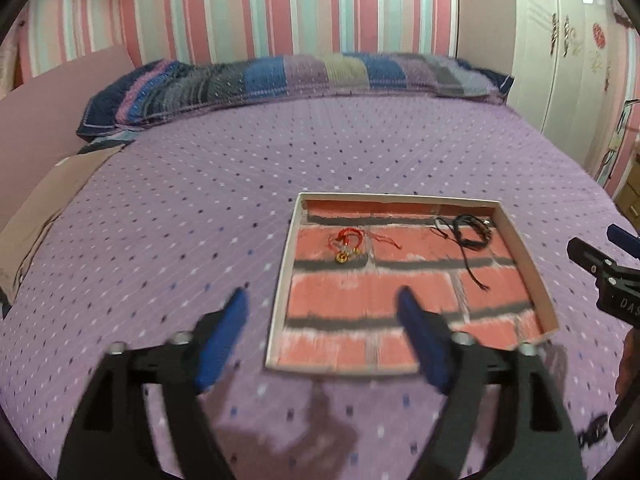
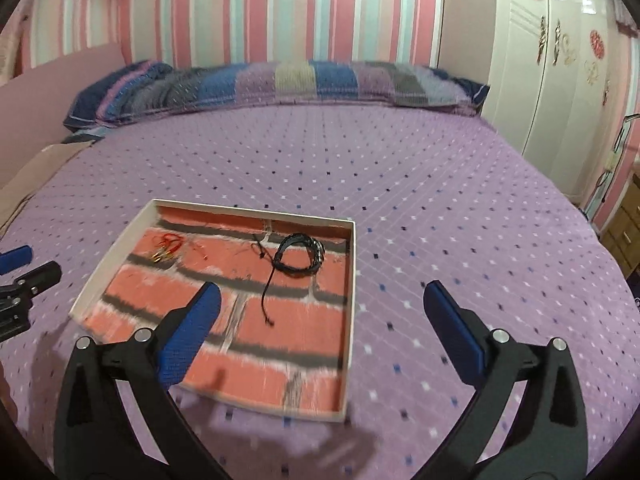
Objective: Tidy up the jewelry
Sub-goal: 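Withdraw both tools back toward the remaining jewelry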
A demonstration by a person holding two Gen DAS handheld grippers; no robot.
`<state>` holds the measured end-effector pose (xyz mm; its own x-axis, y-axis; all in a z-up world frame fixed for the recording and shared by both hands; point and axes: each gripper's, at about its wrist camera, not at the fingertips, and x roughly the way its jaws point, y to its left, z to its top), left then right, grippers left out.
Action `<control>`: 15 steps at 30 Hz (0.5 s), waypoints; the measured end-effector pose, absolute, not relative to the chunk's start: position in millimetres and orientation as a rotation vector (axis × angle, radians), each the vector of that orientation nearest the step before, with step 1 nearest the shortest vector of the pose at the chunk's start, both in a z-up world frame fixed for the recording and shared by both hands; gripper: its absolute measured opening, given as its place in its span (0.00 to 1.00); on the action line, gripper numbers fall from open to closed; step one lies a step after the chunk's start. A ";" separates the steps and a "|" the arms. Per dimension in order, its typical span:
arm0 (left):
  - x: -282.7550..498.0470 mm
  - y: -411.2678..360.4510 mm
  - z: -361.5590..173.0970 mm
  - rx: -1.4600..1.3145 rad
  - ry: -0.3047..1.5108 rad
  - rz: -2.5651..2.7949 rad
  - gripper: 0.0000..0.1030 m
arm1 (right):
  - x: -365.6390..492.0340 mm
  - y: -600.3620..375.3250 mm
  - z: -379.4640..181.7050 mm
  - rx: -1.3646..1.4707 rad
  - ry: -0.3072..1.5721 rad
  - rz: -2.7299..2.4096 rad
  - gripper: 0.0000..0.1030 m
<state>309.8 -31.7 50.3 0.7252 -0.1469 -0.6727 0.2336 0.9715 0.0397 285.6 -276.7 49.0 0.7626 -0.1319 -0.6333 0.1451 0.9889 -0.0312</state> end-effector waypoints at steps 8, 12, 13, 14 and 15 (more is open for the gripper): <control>215.4 8.9 54.6 0.056 0.675 -0.213 0.87 | 181.5 -281.4 64.3 0.048 0.593 -0.149 0.96; 182.5 23.6 45.3 0.038 0.680 -0.175 0.87 | 138.1 -287.9 55.9 0.079 0.572 -0.147 0.96; 174.8 26.9 42.4 0.032 0.685 -0.172 0.87 | 127.9 -287.2 50.9 0.072 0.577 -0.164 0.96; 168.0 30.2 40.8 0.030 0.684 -0.165 0.87 | 119.6 -286.1 47.1 0.064 0.582 -0.173 0.96; 160.7 32.5 38.4 0.029 0.680 -0.159 0.87 | 111.0 -285.1 42.3 0.055 0.586 -0.176 0.96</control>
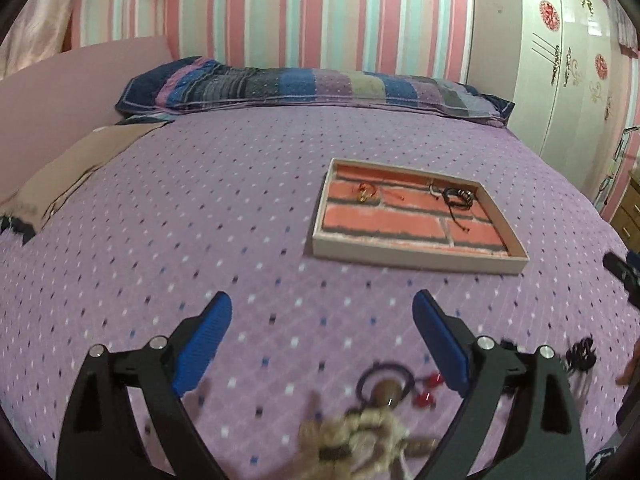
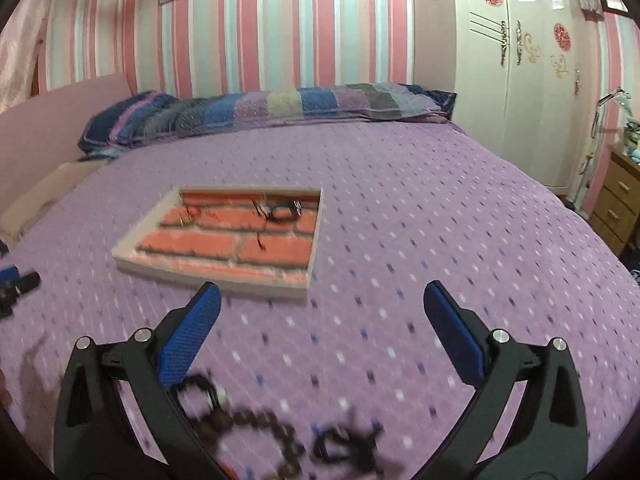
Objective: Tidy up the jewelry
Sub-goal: 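Withdraw both tools back toward the remaining jewelry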
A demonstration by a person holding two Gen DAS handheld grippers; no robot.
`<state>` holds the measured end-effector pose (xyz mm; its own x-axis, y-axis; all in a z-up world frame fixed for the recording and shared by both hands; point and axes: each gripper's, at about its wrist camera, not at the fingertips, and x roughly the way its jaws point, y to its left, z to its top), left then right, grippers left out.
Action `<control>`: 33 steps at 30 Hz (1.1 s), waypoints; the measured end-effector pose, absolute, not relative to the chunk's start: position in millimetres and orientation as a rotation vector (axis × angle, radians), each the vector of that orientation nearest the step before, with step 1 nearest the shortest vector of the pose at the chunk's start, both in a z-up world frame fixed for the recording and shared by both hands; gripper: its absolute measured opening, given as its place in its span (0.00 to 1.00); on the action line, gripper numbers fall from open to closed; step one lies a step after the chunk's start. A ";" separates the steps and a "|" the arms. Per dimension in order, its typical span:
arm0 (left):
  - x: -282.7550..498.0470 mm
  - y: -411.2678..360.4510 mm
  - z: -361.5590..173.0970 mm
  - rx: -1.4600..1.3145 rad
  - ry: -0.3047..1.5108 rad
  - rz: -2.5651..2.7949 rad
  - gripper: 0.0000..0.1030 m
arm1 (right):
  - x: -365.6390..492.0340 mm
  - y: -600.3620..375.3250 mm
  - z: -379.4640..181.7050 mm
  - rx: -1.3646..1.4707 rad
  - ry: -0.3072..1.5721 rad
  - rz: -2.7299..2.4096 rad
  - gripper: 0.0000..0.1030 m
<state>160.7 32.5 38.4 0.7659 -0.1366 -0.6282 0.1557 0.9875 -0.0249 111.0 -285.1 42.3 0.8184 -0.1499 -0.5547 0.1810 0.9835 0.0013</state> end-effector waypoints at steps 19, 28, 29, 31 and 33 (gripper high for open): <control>85.1 56.0 -10.8 0.036 0.734 -0.123 0.87 | 13.2 -258.3 -23.2 0.062 0.631 -0.188 0.96; 76.6 55.5 -18.4 0.039 0.745 -0.131 0.87 | -15.1 -237.6 -21.2 0.051 0.575 -0.153 0.96; 76.2 56.1 -20.3 0.042 0.748 -0.128 0.87 | -16.7 -235.7 -21.7 0.047 0.575 -0.152 0.96; 75.3 57.6 -24.3 0.044 0.754 -0.124 0.87 | -20.0 -232.1 -23.3 0.038 0.575 -0.151 0.96; 75.2 59.6 -25.7 0.036 0.757 -0.127 0.87 | -22.3 -229.3 -26.5 0.034 0.581 -0.150 0.96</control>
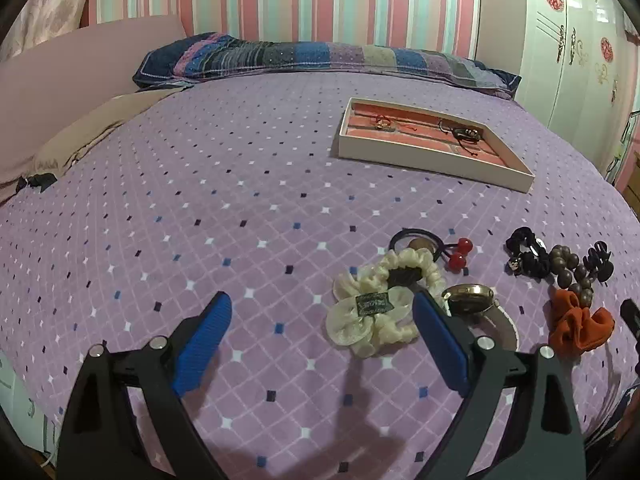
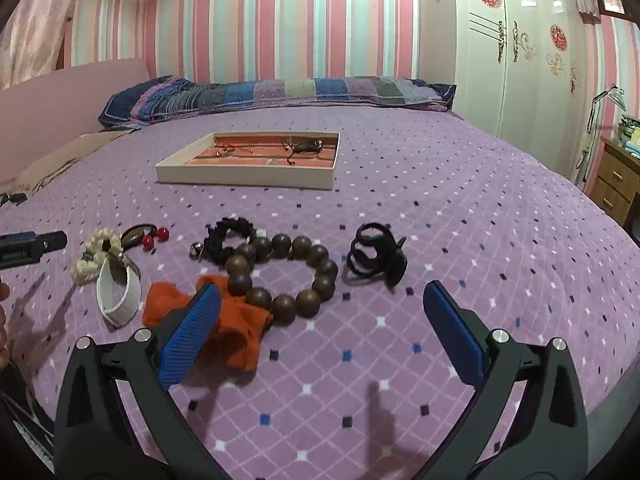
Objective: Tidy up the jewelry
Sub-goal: 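Withdraw both tools back toward the remaining jewelry, then grasp the cream scrunchie with left tool while right tool grasps orange scrunchie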
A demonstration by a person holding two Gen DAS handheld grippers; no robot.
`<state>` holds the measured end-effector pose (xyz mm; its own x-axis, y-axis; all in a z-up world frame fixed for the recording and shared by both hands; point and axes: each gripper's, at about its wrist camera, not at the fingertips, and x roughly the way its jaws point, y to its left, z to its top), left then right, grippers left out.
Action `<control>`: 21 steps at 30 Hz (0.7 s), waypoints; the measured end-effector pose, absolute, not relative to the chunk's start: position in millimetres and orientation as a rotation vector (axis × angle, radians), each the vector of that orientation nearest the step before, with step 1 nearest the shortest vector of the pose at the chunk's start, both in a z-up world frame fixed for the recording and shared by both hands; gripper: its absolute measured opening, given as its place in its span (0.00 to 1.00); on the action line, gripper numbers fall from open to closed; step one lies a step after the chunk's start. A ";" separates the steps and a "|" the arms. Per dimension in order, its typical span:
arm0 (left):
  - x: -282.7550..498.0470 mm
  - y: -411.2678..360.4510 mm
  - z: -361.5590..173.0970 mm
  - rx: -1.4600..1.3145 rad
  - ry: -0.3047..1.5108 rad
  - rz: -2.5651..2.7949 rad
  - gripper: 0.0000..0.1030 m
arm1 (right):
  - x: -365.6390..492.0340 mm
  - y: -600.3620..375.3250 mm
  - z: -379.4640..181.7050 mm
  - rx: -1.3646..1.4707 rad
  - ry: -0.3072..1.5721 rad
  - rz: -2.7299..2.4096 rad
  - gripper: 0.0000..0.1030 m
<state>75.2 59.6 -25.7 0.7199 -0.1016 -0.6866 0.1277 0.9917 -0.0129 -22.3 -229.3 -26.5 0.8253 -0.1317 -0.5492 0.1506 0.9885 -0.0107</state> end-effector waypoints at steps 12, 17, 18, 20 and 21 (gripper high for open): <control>77.4 63.4 -33.3 0.000 0.772 -0.151 0.87 | -33.3 -217.5 -47.7 -0.023 0.596 -0.133 0.95; 74.7 62.2 -35.1 0.015 0.761 -0.146 0.87 | -38.8 -214.3 -48.7 -0.025 0.575 -0.119 0.95; 73.9 62.1 -35.0 0.015 0.757 -0.147 0.87 | -40.3 -213.4 -48.8 -0.033 0.571 -0.122 0.95; 73.9 62.9 -35.9 0.012 0.755 -0.148 0.87 | -43.6 -212.9 -48.7 -0.035 0.566 -0.118 0.95; 74.5 63.4 -36.9 0.008 0.759 -0.150 0.87 | -45.0 -213.0 -49.1 -0.030 0.563 -0.116 0.95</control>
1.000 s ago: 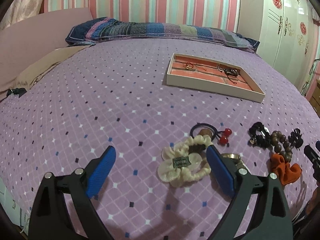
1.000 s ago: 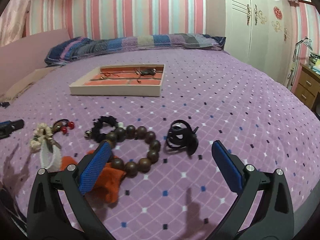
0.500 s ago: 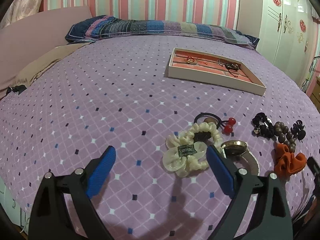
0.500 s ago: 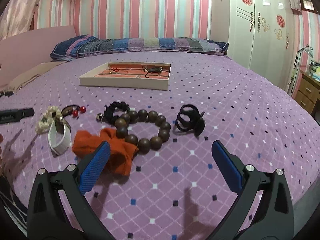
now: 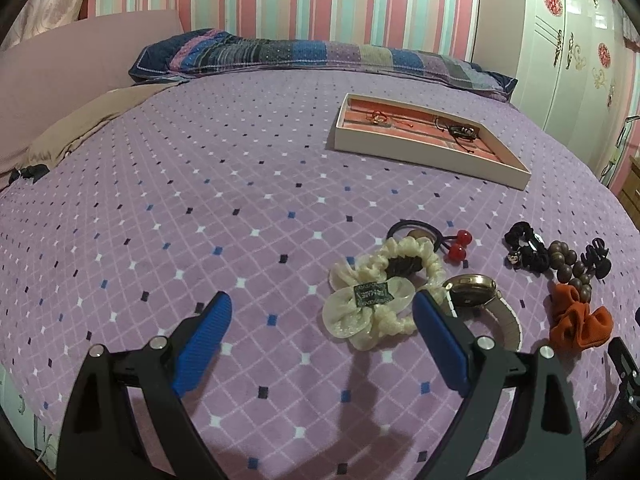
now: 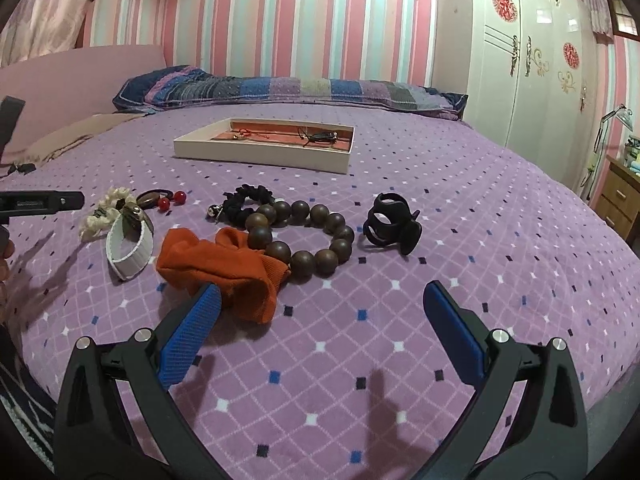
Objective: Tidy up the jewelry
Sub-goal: 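Grasp the cream scrunchie with left tool while right tool grasps orange scrunchie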
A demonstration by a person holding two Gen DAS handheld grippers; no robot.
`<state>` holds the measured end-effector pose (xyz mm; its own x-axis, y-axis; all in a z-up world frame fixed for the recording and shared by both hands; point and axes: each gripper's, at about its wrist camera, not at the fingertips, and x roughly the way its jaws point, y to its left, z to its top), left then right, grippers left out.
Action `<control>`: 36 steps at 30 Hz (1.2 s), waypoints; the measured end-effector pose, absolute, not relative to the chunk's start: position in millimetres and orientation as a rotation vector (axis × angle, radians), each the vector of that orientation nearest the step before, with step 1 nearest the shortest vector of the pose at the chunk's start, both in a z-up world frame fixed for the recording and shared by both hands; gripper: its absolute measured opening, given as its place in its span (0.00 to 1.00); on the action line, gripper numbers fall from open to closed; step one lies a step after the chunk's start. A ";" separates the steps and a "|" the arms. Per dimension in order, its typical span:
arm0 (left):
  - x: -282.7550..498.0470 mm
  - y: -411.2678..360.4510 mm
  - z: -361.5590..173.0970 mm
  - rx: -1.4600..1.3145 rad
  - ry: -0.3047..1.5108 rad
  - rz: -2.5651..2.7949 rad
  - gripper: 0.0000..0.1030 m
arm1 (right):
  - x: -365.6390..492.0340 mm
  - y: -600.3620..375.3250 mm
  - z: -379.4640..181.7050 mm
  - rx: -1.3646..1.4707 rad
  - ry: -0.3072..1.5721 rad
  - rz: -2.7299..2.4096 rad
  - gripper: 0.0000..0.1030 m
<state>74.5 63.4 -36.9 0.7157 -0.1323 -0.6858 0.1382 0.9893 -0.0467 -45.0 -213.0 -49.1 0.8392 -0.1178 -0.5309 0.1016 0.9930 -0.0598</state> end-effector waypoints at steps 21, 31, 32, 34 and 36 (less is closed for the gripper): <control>113.7 43.6 -69.4 0.039 0.876 -0.172 0.67 | -2.1 -197.1 -67.5 -0.036 0.623 -0.080 0.68; 101.6 27.4 -69.6 0.086 0.818 -0.184 0.39 | -2.9 -194.6 -63.5 -0.037 0.585 -0.066 0.34; 101.2 26.9 -69.7 0.086 0.816 -0.184 0.39 | -2.5 -193.2 -63.5 -0.041 0.583 -0.060 0.32; 101.7 27.4 -69.8 0.076 0.817 -0.190 0.35 | -2.0 -191.2 -62.8 -0.042 0.580 -0.052 0.25; 102.9 29.4 -69.4 0.057 0.819 -0.198 0.32 | -1.3 -189.6 -62.5 -0.044 0.580 -0.047 0.21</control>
